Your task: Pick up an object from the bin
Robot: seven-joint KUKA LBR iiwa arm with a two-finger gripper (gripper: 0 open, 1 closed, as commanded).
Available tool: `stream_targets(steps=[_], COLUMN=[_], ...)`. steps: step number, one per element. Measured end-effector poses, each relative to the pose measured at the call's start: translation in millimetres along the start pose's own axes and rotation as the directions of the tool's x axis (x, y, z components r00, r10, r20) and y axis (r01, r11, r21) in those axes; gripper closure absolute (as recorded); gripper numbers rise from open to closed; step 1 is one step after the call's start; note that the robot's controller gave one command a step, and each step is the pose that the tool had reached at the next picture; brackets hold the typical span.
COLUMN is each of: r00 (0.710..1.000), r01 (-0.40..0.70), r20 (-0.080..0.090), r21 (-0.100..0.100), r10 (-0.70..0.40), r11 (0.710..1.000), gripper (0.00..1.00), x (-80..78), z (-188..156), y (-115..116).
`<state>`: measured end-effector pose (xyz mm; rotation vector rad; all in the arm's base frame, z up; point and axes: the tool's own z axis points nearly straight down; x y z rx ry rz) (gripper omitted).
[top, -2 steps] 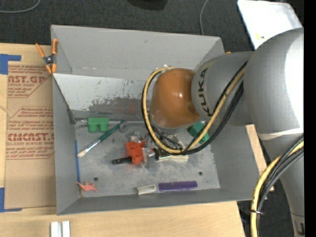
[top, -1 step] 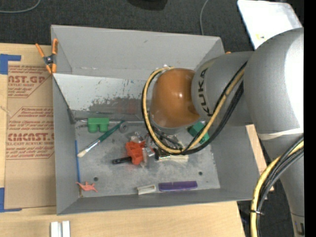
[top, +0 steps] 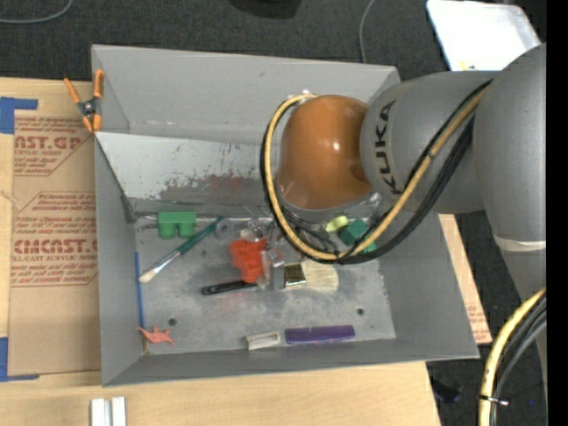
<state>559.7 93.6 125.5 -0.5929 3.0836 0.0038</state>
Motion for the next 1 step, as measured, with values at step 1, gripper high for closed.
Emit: stream_targets(steps=[1], r00=[0.999], r01=[0.040], r20=[-0.002], r21=[-0.001], r10=[-0.040], r11=[0.999], gripper=[1.00], x=[10.6], z=[-75.3], y=[-4.9])
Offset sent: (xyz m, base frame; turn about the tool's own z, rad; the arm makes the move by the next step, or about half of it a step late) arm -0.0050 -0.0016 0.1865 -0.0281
